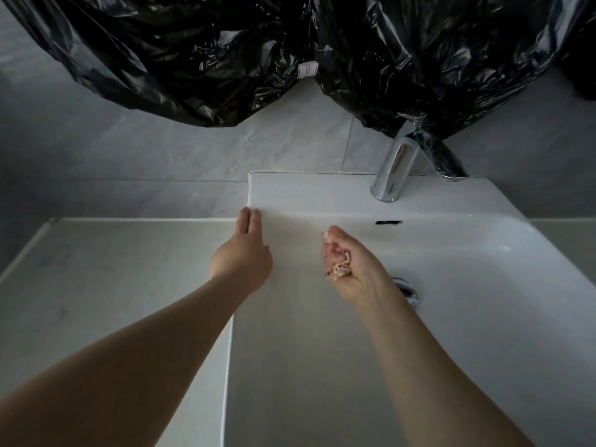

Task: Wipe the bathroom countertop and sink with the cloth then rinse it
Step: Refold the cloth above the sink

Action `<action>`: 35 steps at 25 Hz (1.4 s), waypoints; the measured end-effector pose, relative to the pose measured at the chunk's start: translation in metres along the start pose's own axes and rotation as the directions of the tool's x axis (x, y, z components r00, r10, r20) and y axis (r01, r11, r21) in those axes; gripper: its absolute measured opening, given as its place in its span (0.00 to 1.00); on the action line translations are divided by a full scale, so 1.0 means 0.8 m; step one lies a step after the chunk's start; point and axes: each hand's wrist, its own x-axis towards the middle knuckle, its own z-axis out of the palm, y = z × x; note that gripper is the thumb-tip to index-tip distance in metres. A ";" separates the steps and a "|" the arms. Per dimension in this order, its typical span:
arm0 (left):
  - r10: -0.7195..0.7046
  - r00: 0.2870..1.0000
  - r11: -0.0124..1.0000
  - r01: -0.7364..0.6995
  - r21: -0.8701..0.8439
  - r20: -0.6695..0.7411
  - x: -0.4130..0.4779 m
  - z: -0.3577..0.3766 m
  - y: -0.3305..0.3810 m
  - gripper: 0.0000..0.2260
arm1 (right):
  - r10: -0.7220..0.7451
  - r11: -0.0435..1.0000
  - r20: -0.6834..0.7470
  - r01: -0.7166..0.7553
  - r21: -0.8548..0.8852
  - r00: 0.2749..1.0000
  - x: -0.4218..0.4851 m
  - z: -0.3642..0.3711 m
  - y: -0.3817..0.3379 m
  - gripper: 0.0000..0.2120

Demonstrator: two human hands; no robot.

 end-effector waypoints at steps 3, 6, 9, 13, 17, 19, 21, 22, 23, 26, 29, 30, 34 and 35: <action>-0.003 1.000 1.000 0.003 -0.003 -0.003 0.000 0.002 0.000 0.27 | -0.112 0.978 -0.090 0.094 -0.186 0.990 -0.003 0.007 0.000 0.16; -0.008 1.000 1.000 0.008 -0.017 -0.011 0.002 0.002 -0.001 0.27 | -0.207 0.956 -0.237 0.145 -0.255 0.949 -0.004 0.010 0.001 0.19; -0.009 1.000 1.000 0.009 -0.013 -0.015 0.002 0.003 -0.001 0.27 | -0.265 0.946 -0.332 0.177 -0.272 0.905 -0.005 0.008 0.001 0.15; 0.005 1.000 1.000 -0.005 -0.009 -0.014 0.003 0.004 -0.002 0.27 | -0.295 0.946 -0.359 0.217 -0.242 0.885 -0.007 0.006 -0.001 0.12; -0.016 1.000 1.000 0.016 -0.002 -0.003 0.003 0.001 0.000 0.27 | -0.229 0.962 -0.311 0.167 -0.214 0.923 -0.004 -0.004 -0.001 0.16; -0.017 1.000 1.000 0.017 -0.022 0.005 0.003 0.002 0.000 0.27 | -0.204 0.955 -0.180 0.156 -0.252 0.962 -0.004 -0.005 0.000 0.13; -0.024 1.000 0.998 0.025 -0.054 0.018 0.001 0.000 0.000 0.26 | -0.238 0.942 -0.101 0.205 -0.264 0.966 -0.001 -0.002 0.000 0.11; -0.028 0.999 0.998 0.029 -0.059 0.027 0.002 -0.002 -0.001 0.26 | -0.273 0.928 -0.096 0.236 -0.287 0.957 -0.001 0.001 0.000 0.12; -0.027 0.999 0.998 0.029 -0.054 0.036 0.002 -0.004 -0.001 0.25 | -0.307 0.904 -0.106 0.254 -0.345 0.946 0.001 0.004 -0.001 0.12; 0.009 1.000 0.998 -0.010 -0.066 -0.009 0.008 -0.013 -0.003 0.20 | -0.383 0.760 -0.074 0.269 -0.592 0.921 0.006 0.025 -0.010 0.04; -0.014 0.998 0.993 0.007 -0.119 -0.061 0.025 -0.018 -0.001 0.18 | -0.535 0.501 0.056 0.371 -0.782 0.843 0.023 0.065 -0.023 0.09; -0.025 0.998 0.991 0.017 -0.130 -0.059 0.030 -0.019 0.001 0.18 | -0.535 0.477 0.108 0.405 -0.780 0.838 0.032 0.080 -0.030 0.08; -0.036 0.998 0.984 0.025 -0.177 -0.058 0.036 -0.015 0.002 0.18 | -0.594 0.078 0.230 0.339 -0.938 0.771 0.074 0.105 -0.054 0.25; -0.037 0.997 0.983 0.025 -0.184 -0.066 0.036 -0.014 0.001 0.19 | -0.692 -0.116 0.318 0.335 -0.935 0.648 0.082 0.103 -0.054 0.23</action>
